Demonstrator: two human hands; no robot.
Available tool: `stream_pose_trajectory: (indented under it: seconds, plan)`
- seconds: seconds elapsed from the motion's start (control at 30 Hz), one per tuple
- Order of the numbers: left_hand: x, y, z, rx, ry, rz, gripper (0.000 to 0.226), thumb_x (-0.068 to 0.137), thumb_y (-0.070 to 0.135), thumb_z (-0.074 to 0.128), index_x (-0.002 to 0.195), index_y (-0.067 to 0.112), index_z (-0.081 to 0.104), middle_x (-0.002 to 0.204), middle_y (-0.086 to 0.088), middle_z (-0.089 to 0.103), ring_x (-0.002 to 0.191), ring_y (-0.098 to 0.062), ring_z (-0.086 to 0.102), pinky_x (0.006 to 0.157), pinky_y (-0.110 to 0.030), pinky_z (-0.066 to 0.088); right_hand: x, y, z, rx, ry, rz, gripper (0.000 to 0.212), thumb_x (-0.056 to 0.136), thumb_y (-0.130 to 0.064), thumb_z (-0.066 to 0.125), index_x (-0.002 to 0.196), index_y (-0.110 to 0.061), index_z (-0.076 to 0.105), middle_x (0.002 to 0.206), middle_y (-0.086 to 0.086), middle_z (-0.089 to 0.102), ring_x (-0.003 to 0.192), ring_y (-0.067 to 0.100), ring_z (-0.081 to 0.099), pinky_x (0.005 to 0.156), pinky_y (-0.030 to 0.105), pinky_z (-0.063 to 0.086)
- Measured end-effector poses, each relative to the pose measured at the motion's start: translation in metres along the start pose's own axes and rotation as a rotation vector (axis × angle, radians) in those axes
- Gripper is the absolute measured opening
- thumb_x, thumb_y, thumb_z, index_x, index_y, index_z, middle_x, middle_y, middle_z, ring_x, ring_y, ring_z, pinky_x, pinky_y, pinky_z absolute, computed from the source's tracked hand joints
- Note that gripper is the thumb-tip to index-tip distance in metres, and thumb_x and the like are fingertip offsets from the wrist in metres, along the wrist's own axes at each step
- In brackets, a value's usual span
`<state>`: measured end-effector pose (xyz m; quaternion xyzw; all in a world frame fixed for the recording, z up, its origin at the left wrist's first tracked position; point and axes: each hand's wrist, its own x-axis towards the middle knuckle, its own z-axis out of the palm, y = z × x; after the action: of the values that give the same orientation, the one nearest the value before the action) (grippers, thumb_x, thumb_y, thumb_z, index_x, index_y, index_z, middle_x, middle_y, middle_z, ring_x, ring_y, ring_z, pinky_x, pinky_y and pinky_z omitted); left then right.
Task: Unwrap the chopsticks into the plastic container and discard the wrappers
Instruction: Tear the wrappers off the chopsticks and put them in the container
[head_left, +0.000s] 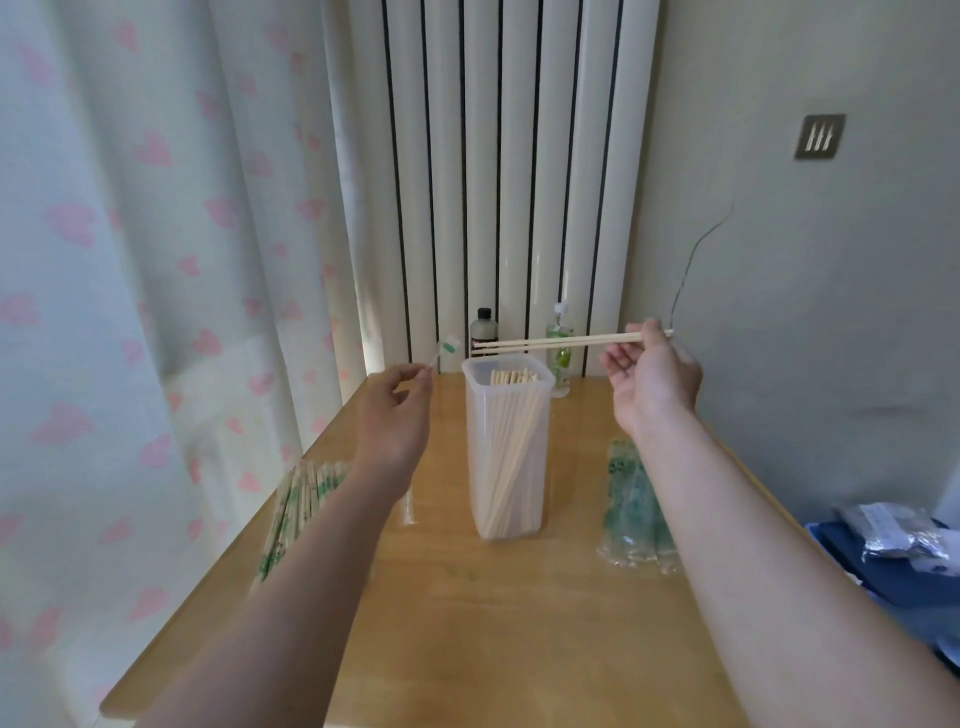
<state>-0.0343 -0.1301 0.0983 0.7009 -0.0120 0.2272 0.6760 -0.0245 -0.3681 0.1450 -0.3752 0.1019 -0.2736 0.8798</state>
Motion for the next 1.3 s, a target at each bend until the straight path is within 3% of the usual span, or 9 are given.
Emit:
stream_pose_trajectory:
  seconds: [0.1, 0.23, 0.4, 0.57, 0.63, 0.73, 0.9, 1.13, 1.3]
  plan:
    - [0.005, -0.004, -0.001, -0.024, 0.014, -0.015, 0.019, 0.098, 0.04, 0.059, 0.108, 0.027, 0.068, 0.08, 0.004, 0.052, 0.064, -0.011, 0.045, 0.063, -0.029, 0.043, 0.011, -0.002, 0.006, -0.154, 0.025, -0.114, 0.028, 0.105, -0.023, 0.059, 0.084, -0.004, 0.065, 0.062, 0.005, 0.058, 0.055, 0.016, 0.057, 0.058, 0.029, 0.054]
    - [-0.001, -0.004, -0.001, -0.033, 0.0, -0.044, 0.02, 0.1, 0.039, 0.057, 0.108, 0.024, 0.068, 0.063, 0.009, 0.047, 0.053, -0.008, 0.039, 0.056, -0.027, 0.037, 0.011, 0.009, 0.017, -0.556, -0.069, -0.281, 0.027, 0.103, -0.023, 0.061, 0.083, -0.008, 0.069, 0.065, 0.005, 0.062, 0.054, 0.014, 0.058, 0.053, 0.029, 0.051]
    - [-0.02, -0.001, -0.002, 0.023, -0.068, 0.009, 0.016, 0.103, 0.026, 0.052, 0.101, 0.022, 0.067, 0.059, 0.002, 0.045, 0.044, -0.006, 0.034, 0.039, -0.019, 0.029, 0.005, 0.035, 0.025, -1.097, -0.394, -0.227, 0.022, 0.096, -0.032, 0.07, 0.104, -0.013, 0.076, 0.106, -0.007, 0.063, 0.1, 0.012, 0.058, 0.086, 0.032, 0.045]
    - [-0.023, -0.005, -0.005, -0.006, -0.111, -0.017, 0.017, 0.103, 0.023, 0.051, 0.107, 0.022, 0.067, 0.054, 0.007, 0.044, 0.044, -0.005, 0.034, 0.04, -0.02, 0.029, 0.003, 0.037, 0.018, -0.977, -0.243, -0.247, 0.025, 0.099, -0.02, 0.053, 0.098, -0.002, 0.071, 0.09, 0.015, 0.071, 0.075, 0.026, 0.058, 0.07, 0.037, 0.05]
    - [-0.024, -0.005, -0.001, -0.019, -0.132, -0.035, 0.017, 0.103, 0.024, 0.051, 0.11, 0.023, 0.067, 0.056, 0.01, 0.049, 0.043, -0.003, 0.037, 0.041, -0.017, 0.031, -0.002, 0.033, 0.011, -0.924, -0.237, -0.28, 0.022, 0.098, -0.017, 0.054, 0.088, -0.009, 0.071, 0.082, 0.01, 0.07, 0.074, 0.03, 0.062, 0.066, 0.042, 0.054]
    - [-0.033, -0.001, 0.015, -0.022, -0.188, -0.026, 0.016, 0.103, 0.024, 0.053, 0.109, 0.026, 0.068, 0.059, 0.015, 0.055, 0.045, 0.0, 0.045, 0.044, -0.013, 0.034, -0.013, 0.023, 0.0, -0.812, -0.42, -0.223, 0.019, 0.097, -0.019, 0.059, 0.089, -0.006, 0.072, 0.066, 0.005, 0.062, 0.056, 0.02, 0.054, 0.047, 0.028, 0.041]
    - [-0.052, 0.002, 0.057, -0.063, -0.328, 0.01, 0.016, 0.103, 0.021, 0.052, 0.109, 0.021, 0.067, 0.054, 0.01, 0.046, 0.05, -0.008, 0.038, 0.045, -0.019, 0.032, -0.017, 0.012, -0.019, -0.856, -0.7, -0.084, 0.024, 0.097, -0.03, 0.07, 0.106, -0.009, 0.072, 0.074, 0.007, 0.066, 0.048, 0.016, 0.052, 0.038, 0.023, 0.031]
    - [-0.072, -0.015, 0.098, 0.061, -0.528, -0.064, 0.023, 0.104, 0.026, 0.051, 0.095, 0.012, 0.068, 0.057, 0.006, 0.051, 0.049, -0.009, 0.044, 0.048, -0.02, 0.035, 0.022, -0.015, -0.07, -0.816, -0.406, -0.124, 0.007, 0.096, -0.007, 0.07, 0.09, -0.003, 0.072, 0.068, 0.008, 0.065, 0.049, 0.013, 0.053, 0.038, 0.024, 0.035]
    - [-0.081, -0.032, 0.131, 0.229, -0.644, -0.156, 0.02, 0.104, 0.023, 0.051, 0.089, 0.015, 0.062, 0.068, -0.003, 0.062, 0.052, -0.014, 0.05, 0.044, -0.025, 0.038, 0.049, -0.012, -0.119, -0.781, -0.216, -0.119, 0.01, 0.1, -0.016, 0.065, 0.096, -0.01, 0.07, 0.066, 0.004, 0.063, 0.046, 0.011, 0.052, 0.039, 0.025, 0.036]
